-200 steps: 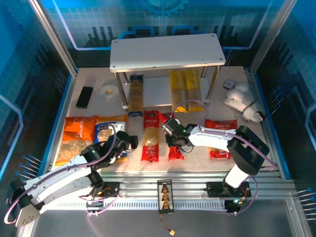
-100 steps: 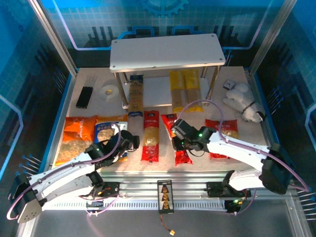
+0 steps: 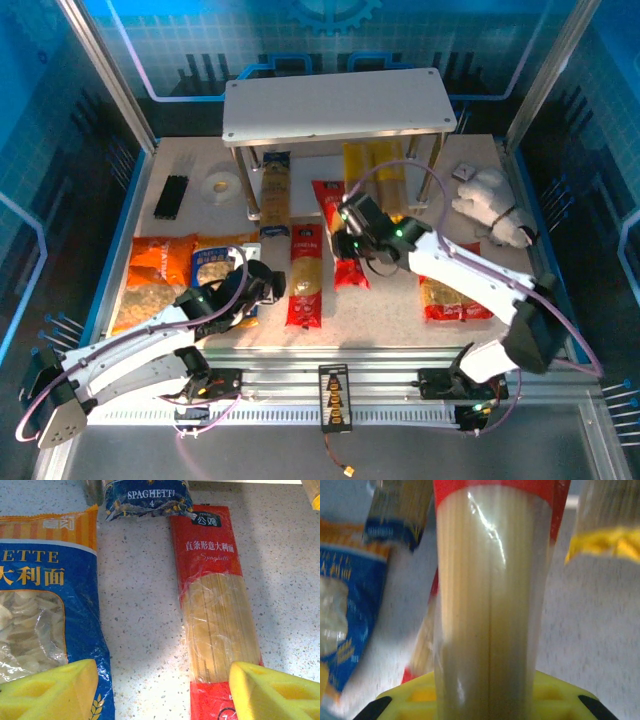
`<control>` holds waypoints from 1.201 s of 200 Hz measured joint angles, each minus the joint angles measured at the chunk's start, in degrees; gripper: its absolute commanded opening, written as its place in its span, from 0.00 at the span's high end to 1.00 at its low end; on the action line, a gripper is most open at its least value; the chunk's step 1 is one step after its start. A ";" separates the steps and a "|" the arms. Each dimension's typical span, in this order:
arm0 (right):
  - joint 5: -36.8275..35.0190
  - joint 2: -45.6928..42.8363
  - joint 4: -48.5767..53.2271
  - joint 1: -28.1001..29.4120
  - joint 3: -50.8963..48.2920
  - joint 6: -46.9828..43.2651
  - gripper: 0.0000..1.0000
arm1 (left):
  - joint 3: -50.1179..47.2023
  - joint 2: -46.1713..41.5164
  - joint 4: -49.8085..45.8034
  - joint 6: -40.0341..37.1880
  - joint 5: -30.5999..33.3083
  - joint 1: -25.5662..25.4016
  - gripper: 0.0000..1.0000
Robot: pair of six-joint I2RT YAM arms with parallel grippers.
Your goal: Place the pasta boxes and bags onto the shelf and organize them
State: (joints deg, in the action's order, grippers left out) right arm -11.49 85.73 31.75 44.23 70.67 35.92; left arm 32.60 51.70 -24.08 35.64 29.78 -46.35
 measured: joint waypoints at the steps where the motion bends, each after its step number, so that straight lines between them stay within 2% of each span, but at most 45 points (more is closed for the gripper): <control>1: -0.02 0.31 -0.13 -0.13 0.26 -0.04 1.00 | 0.00 0.00 -0.02 0.00 0.00 0.00 0.29; 54: -2.67 16.83 -2.29 -3.08 14.60 -2.93 1.00 | 0.04 0.00 -0.07 -0.20 0.00 0.00 0.29; 99: -5.60 25.59 -2.86 -3.91 22.77 -5.07 1.00 | 0.07 -0.07 -0.15 -1.22 0.02 0.00 0.28; 217: -11.06 34.64 -4.98 -8.15 30.42 -6.27 1.00 | 0.07 -1.62 -1.95 -1.25 0.52 0.07 0.28; 240: -11.45 35.89 -5.49 -8.44 31.54 -6.29 0.96 | 0.07 -1.64 -2.38 -1.22 0.63 0.13 0.28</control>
State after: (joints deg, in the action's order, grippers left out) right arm -22.94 121.62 26.26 35.79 102.21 29.63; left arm 32.67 50.06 -26.46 34.41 30.41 -46.22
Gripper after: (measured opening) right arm 0.255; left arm 0.718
